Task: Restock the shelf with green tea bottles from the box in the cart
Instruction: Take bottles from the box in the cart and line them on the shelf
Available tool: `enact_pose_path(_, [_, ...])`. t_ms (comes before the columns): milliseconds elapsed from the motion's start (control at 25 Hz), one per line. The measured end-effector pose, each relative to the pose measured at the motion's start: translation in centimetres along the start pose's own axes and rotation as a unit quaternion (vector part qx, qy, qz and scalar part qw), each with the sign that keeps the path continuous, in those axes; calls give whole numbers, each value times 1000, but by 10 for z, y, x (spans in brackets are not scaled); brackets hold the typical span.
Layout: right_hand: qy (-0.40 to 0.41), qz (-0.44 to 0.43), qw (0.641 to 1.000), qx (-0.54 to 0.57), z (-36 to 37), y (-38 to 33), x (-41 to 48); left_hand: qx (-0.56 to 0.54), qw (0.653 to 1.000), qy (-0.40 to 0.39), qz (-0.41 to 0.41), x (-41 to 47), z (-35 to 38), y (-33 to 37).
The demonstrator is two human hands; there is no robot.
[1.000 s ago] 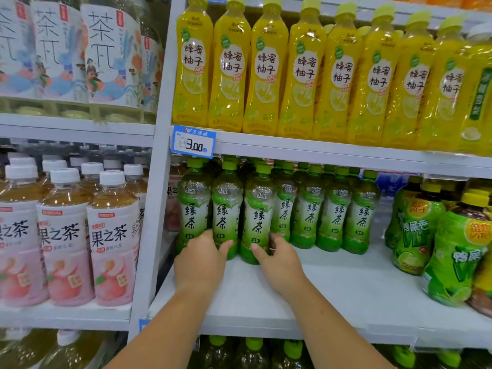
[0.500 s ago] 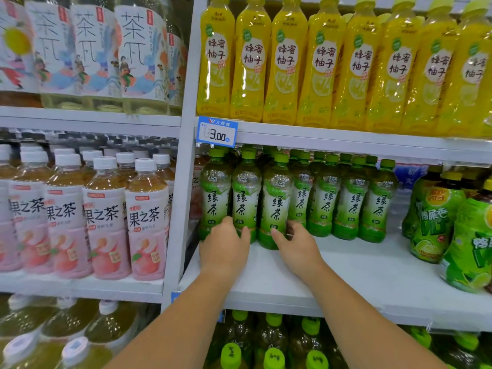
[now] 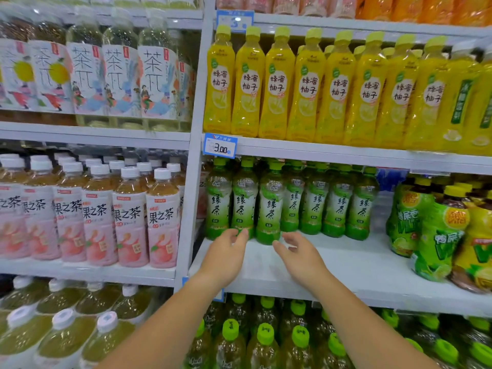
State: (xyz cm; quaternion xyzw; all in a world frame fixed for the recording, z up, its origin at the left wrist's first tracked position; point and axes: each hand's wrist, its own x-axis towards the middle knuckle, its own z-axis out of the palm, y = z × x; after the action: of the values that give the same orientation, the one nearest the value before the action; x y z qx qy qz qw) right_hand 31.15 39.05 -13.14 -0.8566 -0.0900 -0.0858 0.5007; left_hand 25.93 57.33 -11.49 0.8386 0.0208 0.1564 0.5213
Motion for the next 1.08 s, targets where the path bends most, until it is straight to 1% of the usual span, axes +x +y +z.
enact_pose_path(80, [-12, -5, 1000, 12, -8, -9, -8, -15, 1000, -19, 3, -5, -3, 3])
enact_pose_path(160, [-30, 3, 999, 33, -16, -17, -15, -35, 998, -43, -22, -10, -4, 7])
enact_pose_path(240, [-51, 35, 997, 55, -26, -27, -22, -54, 994, -65, -68, -16, -6, 16])
enact_pose_path(360, [-84, 103, 990, 57, -42, -40, -44, -48, 987, -86, -127, -36, -8, 35])
enact_pose_path(480, [-114, 181, 976, 44, -65, -58, -70, -21, 976, -114, -187, -55, -19, 71])
enact_pose_path(600, [-145, 241, 959, 47, -98, -85, -99, -17, 959, -146, -244, -72, -34, 116])
enact_pose_path(680, [-167, 260, 950, 47, -123, -107, -118, -13, 949, -164, -267, -85, -43, 149])
enact_pose_path(800, [-187, 292, 938, 18, -166, -133, -142, 14, 934, -199, -295, -103, -50, 205])
enact_pose_path(920, [-181, 317, 931, 14, -202, -157, -162, 3, 923, -229, -308, -119, -51, 249])
enact_pose_path(1080, [-126, 359, 924, 34, -249, -179, -205, 0, 912, -296, -283, -142, -41, 282])
